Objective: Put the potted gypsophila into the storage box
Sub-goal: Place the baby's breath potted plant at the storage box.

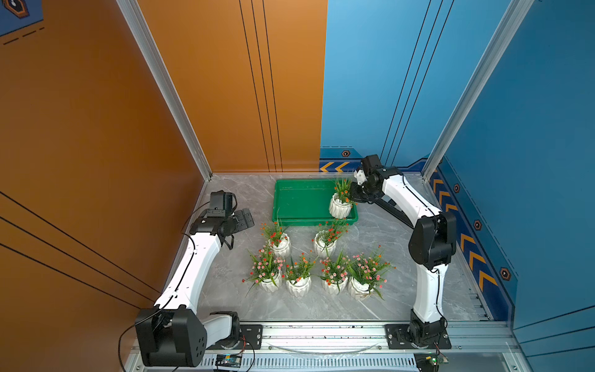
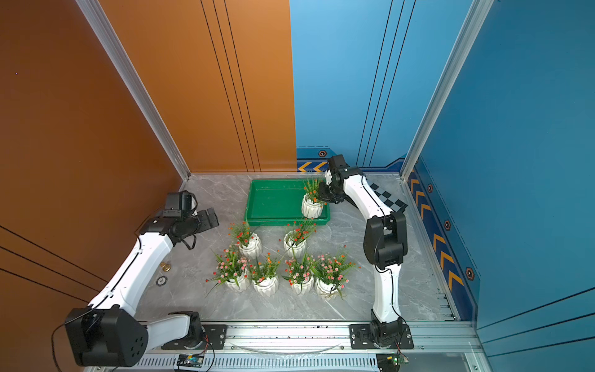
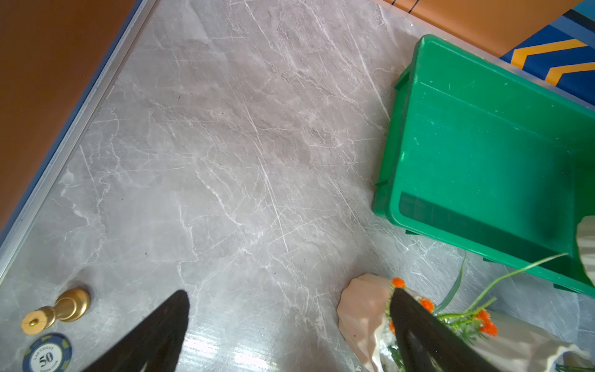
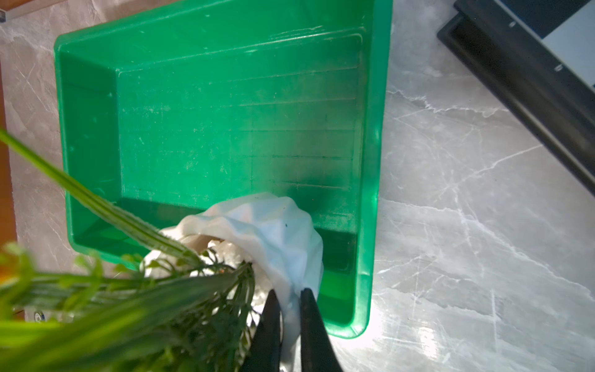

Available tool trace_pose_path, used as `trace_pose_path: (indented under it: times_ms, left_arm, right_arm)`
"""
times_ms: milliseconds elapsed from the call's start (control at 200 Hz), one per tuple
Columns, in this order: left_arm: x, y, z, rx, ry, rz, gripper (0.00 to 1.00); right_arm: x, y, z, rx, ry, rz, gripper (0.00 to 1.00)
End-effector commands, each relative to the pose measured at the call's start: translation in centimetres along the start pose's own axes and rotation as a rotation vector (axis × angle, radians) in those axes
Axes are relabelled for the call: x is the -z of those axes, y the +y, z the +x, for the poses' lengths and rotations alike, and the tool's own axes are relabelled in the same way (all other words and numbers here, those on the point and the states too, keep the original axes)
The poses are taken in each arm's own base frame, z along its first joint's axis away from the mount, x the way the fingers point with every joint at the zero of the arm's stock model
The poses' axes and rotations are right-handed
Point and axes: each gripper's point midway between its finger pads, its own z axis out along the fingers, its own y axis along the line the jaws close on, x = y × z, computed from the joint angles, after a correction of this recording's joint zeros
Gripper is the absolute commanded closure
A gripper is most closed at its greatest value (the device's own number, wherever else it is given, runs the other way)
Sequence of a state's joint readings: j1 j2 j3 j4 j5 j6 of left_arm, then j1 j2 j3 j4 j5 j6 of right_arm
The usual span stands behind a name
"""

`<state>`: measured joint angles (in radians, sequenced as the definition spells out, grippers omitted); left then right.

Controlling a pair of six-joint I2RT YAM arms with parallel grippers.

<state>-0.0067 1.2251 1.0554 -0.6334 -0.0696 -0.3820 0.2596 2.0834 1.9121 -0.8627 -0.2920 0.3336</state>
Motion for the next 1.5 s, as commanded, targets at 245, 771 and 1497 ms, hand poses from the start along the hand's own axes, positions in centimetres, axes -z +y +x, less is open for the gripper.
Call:
trace_pose_path:
  times_ms: [245,771,1497]
  left_arm:
    - [0.3,0.5,0.1,-0.011,0.013,-0.016,0.02]
    - [-0.1,1.0,0.9,-0.007,0.032,-0.026,0.02]
    - [-0.3,3.3,5.3,0.150,0.192,0.020,0.10]
  right_arm:
    - [-2.0,-1.3,0.5,-0.033,0.024,-0.013,0.98]
    - [-3.3,-2.9,2.7,-0.061,0.056,0.014,0.84]
    - [6.8,-5.8,2.1,-0.105,-0.142,0.080,0.13]
